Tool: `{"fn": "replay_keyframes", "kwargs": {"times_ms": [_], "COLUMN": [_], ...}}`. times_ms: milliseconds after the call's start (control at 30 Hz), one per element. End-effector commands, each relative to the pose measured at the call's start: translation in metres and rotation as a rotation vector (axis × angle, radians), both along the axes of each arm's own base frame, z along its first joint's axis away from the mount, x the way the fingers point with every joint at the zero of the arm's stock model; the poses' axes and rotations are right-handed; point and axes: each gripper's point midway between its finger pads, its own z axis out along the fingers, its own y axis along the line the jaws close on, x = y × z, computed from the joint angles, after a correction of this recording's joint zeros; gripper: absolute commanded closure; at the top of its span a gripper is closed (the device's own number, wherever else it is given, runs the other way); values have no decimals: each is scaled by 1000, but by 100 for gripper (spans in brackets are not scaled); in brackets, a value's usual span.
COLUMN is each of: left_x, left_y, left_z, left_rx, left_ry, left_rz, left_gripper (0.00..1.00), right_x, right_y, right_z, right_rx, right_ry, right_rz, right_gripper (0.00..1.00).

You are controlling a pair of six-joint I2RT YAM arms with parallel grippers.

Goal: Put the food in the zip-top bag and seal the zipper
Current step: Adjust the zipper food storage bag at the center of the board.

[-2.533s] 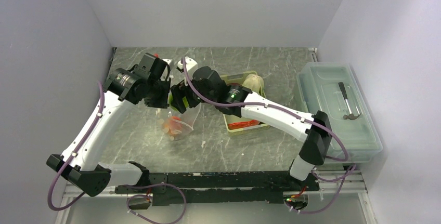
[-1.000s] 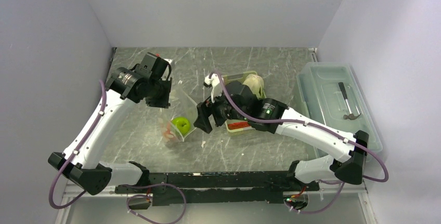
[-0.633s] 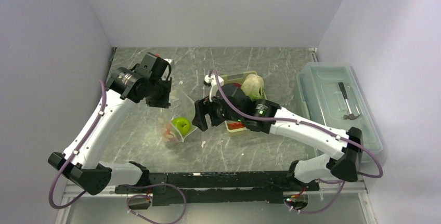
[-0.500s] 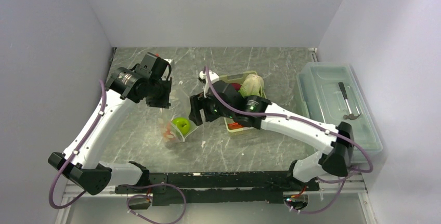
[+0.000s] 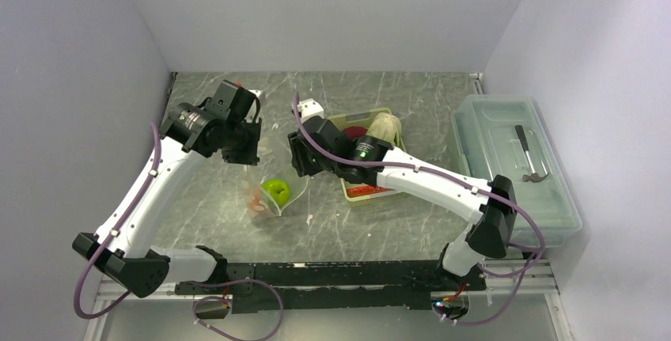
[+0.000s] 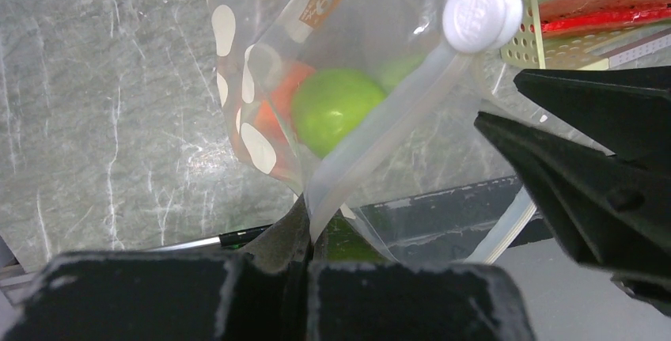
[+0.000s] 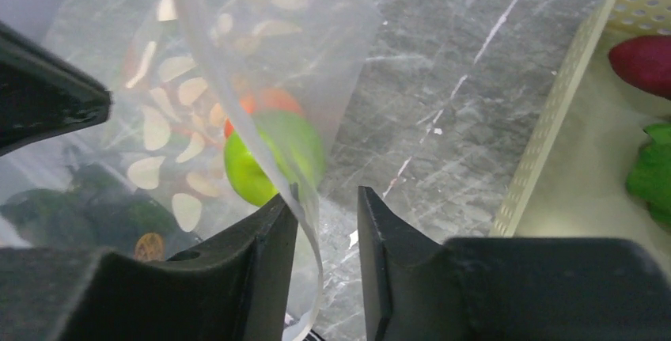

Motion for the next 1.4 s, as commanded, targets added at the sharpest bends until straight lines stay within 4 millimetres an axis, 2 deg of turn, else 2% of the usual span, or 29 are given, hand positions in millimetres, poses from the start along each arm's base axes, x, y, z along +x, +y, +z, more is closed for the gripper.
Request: {"fn": "replay_keyframes", "kwargs": {"times_ms": [0,100,167,433,600,700,800,933,1000,1067,1100,1233,1300,1367], "left_x": [-4,-5,-6,-9,-15,-21,-25,-22,-14,0,7,35,42,48], "left_y": [-1,-1,1,4,-1,-11,-21,-30,-34,-34,-32,-19,-9,-2], "left_z": [20,22,24,24,27,36,42,31,17,-4,-19,-76,-95,-93], "left_rx": [-48,-49,-47,-32,-54,-115,-173,-198,-193,-157,-132,-129,-130,-125], "left_ry": [-57,-60,-63,-58,-36,-28,-22,5,15,33,50,142,173,153], "left_rz": [-10,-9,-8,-17,-45,-79,-104,-114,-108,-82,-65,16,56,73], "left_gripper": [100,100,100,100,100,100,100,100,99,100,100,100,100,100], "right_x": [10,12,16,21,17,14,14,25,36,48,51,78,83,84], "right_y": [-7,-11,-17,-38,-46,-49,-51,-50,-51,-55,-59,-75,-78,-76], "right_z": [11,15,21,59,74,85,85,67,46,14,-9,-64,-74,-66], "right_rx": [-34,-51,-67,-105,-151,-179,-205,-176,-144,-128,-135,-154,-165,-155], "right_ry": [-48,-68,-89,-160,-149,-144,-127,-68,-23,50,95,174,196,187], "right_rz": [-37,-43,-58,-40,13,43,65,76,75,59,51,-48,-60,-57], "right_gripper": [69,84,100,100,100,100,100,100,100,100,100,100,100,100]}}
